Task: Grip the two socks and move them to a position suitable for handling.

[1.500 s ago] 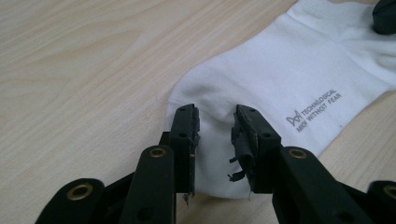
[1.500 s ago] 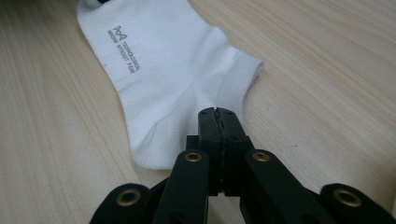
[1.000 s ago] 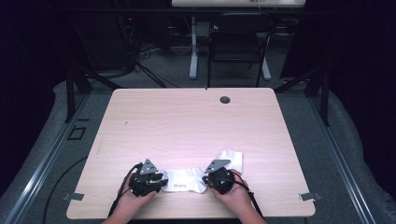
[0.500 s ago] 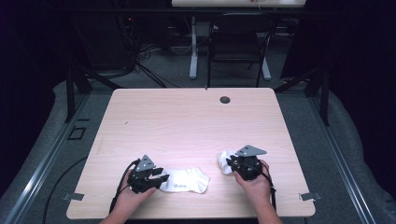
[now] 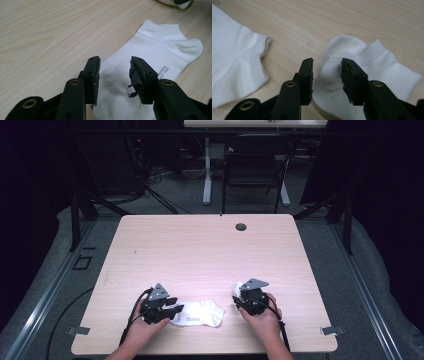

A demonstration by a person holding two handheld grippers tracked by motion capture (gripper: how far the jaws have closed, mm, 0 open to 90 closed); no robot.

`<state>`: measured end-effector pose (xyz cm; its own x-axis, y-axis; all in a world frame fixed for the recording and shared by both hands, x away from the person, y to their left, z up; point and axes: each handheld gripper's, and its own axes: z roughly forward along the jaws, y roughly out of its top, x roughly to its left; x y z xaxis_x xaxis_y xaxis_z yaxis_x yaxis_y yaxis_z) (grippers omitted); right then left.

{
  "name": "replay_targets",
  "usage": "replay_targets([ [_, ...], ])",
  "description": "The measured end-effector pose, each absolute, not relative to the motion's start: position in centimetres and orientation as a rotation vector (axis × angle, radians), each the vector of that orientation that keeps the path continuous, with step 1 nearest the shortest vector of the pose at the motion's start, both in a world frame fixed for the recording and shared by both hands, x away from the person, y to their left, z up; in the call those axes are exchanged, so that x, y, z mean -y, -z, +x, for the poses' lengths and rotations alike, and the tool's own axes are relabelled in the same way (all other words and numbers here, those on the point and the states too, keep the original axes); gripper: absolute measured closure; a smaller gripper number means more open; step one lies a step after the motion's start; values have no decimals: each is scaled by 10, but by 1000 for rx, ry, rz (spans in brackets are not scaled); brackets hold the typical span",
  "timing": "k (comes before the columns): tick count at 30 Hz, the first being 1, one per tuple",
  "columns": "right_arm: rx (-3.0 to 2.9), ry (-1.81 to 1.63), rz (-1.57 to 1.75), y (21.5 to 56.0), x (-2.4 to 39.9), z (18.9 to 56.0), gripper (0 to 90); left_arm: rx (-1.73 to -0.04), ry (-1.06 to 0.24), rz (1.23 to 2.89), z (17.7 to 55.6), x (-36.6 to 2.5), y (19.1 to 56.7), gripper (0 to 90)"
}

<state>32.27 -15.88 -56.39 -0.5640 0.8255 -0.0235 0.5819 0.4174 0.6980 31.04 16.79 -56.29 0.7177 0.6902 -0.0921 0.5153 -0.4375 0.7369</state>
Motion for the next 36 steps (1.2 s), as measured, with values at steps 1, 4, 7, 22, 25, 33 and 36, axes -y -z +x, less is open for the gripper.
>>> replay_targets([
  [1,-2317,-915,1229,566,159,325,708,-912,-281,2130,310,-169,562,590],
  [4,-2329,-933,1242,565,160,325,804,-917,-282,2128,311,-169,562,588],
  [7,-2332,-964,1236,562,160,326,896,-916,-285,2126,311,-169,562,585],
  [22,-2273,-1203,1132,534,153,319,900,-932,-287,2108,315,-171,560,588],
  [25,-2239,-1287,1180,533,157,320,900,-936,-288,2098,316,-170,560,589],
  [33,-2180,-1368,1287,541,167,325,900,-901,-316,2113,313,-165,557,615],
  [36,-2179,-1362,1292,541,168,325,900,-900,-318,2108,315,-162,555,615],
])
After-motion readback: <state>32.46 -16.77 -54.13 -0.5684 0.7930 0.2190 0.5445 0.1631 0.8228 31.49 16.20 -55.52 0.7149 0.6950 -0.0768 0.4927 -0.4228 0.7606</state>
